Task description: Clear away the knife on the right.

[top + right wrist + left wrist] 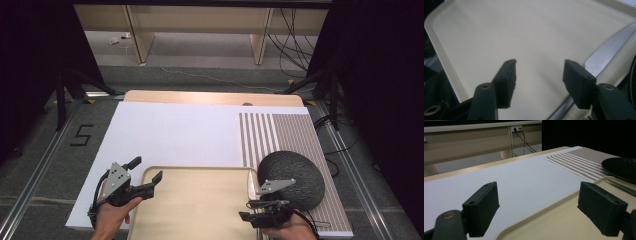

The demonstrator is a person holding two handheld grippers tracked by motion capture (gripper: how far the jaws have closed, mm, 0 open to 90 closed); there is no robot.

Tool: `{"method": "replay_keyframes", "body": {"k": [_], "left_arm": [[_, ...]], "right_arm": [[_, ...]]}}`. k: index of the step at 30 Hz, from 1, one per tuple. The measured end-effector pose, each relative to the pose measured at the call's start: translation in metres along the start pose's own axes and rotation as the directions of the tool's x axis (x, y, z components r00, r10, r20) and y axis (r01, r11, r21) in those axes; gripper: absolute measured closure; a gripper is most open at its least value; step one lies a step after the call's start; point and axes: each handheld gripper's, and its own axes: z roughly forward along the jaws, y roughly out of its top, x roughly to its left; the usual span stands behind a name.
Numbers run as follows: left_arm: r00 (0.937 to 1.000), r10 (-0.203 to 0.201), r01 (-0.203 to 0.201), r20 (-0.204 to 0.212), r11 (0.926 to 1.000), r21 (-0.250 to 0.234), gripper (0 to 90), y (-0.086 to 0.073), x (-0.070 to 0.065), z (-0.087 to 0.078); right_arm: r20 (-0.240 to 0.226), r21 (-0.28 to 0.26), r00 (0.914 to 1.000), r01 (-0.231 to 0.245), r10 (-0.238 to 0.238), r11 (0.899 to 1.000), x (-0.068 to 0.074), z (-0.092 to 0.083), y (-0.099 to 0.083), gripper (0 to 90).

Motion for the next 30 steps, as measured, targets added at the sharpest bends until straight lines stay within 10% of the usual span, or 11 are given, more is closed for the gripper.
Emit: {"method": "replay_keyframes", "body": {"k": [30], "left_arm": [[0.9999, -0.009, 0.009, -0.009, 0.9999, 0.006, 16.7, 0.000, 0.001, 0.003]], "right_arm": [[0.015, -0.173, 0.9975, -0.066, 0.069, 0.983, -0.012, -0.040, -0.022, 19.6]]}}
